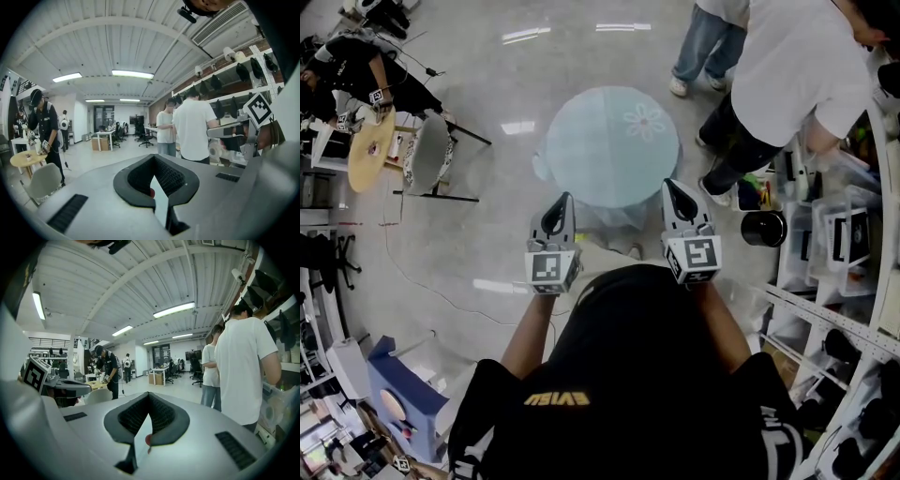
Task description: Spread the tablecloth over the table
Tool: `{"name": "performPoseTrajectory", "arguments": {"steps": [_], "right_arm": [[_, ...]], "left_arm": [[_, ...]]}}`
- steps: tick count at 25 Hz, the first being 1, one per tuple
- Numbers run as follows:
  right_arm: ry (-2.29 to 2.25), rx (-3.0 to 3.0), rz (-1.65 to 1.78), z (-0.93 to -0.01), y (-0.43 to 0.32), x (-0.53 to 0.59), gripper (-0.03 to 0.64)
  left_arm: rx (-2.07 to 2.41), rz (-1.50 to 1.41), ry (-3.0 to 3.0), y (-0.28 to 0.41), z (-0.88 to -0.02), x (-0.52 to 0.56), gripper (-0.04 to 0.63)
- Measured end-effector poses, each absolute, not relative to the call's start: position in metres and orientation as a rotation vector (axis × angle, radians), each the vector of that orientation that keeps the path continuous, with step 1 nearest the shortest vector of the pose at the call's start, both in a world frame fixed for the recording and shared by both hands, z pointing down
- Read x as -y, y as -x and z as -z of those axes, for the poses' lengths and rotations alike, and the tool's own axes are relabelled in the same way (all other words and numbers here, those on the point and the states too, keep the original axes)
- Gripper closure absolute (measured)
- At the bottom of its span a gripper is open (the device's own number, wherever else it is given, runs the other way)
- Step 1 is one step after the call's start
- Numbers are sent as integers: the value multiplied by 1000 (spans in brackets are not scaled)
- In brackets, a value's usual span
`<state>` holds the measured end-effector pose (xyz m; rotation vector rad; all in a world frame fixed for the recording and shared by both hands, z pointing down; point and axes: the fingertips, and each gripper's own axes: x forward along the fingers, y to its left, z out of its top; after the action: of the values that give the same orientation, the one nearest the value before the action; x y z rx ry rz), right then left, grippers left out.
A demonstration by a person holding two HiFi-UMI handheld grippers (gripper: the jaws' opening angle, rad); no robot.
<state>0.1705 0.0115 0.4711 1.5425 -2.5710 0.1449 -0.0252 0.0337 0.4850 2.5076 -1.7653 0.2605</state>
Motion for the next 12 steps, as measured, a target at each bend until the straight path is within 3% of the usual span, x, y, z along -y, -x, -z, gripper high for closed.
{"name": "performPoseTrajectory", "arguments": {"steps": [12], "right_arm": [[-1572, 2554, -146, -470, -178, -10, 617]], "left_arm": [[1748, -254, -2516, 23, -480, -34, 580]]}}
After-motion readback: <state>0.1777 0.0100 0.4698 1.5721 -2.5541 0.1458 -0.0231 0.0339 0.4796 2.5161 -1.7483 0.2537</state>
